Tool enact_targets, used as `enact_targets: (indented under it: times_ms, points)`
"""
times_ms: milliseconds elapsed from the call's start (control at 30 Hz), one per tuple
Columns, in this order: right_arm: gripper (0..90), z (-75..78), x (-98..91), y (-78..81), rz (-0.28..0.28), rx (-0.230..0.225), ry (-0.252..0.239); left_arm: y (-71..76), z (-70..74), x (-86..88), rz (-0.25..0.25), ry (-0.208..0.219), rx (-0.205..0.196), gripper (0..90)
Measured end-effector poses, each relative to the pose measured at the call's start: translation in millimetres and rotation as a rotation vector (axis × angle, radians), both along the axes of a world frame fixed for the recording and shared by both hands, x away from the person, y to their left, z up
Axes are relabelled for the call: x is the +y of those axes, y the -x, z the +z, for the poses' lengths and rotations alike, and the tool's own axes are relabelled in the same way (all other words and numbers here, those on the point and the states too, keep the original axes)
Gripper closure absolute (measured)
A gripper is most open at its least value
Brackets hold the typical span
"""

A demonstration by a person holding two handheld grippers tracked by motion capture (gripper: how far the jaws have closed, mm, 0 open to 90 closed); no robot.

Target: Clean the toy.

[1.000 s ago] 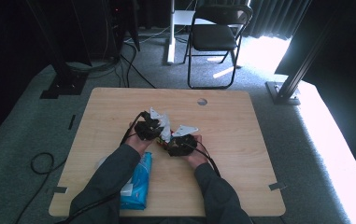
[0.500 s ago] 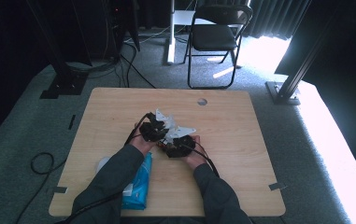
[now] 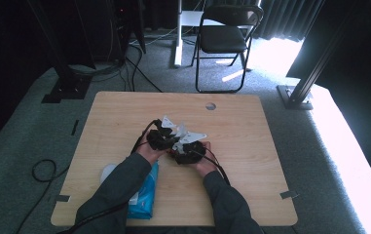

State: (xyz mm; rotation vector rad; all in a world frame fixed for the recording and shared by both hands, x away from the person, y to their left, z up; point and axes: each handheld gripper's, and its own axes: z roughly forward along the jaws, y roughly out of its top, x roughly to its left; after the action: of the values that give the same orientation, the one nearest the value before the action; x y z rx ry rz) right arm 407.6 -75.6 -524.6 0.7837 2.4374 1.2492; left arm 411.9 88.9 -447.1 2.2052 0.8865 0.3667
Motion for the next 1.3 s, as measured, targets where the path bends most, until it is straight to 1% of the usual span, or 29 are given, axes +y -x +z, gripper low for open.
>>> enact_targets:
  times_ms: [133,200,267,333,533,633,800,967,1167,1300]
  points:
    - [34.1,0.0,-3.9,2.0,0.001,-0.003,0.004,-3.5,2.7,11.8,0.035,0.020,0.002,82.5]
    - [34.1,0.6,-7.1,2.9,-0.001,-0.005,0.005,-5.2,3.0,17.6,0.051,0.021,-0.001,82.5]
    - [34.1,1.2,-9.7,3.5,-0.003,-0.007,0.002,-6.8,2.8,22.5,0.069,0.016,-0.004,82.5]
    - [34.1,2.2,-11.9,5.1,-0.001,-0.007,-0.002,-9.2,1.7,26.8,0.090,0.002,-0.010,82.5]
    - [34.1,4.3,-12.8,8.9,0.008,-0.018,-0.004,-15.5,-5.2,36.3,0.145,-0.017,0.005,82.5]
    - [34.1,6.1,-13.0,9.8,0.013,-0.023,-0.007,-16.1,-6.7,36.9,0.149,-0.023,0.009,82.5]
    - [34.1,7.9,-11.2,9.7,0.016,-0.024,-0.012,-12.2,-8.3,29.3,0.111,-0.026,0.008,82.5]
    - [34.1,9.8,-8.8,9.9,0.024,-0.031,-0.013,-10.4,-8.1,23.7,0.085,-0.011,0.003,82.5]
    - [34.1,9.8,-8.3,10.9,0.038,-0.029,-0.015,-10.5,-7.9,23.2,0.080,-0.004,0.001,82.4]
    - [34.1,10.7,-5.9,12.7,0.059,-0.029,-0.015,-11.1,-10.5,22.3,0.076,-0.010,0.003,82.5]
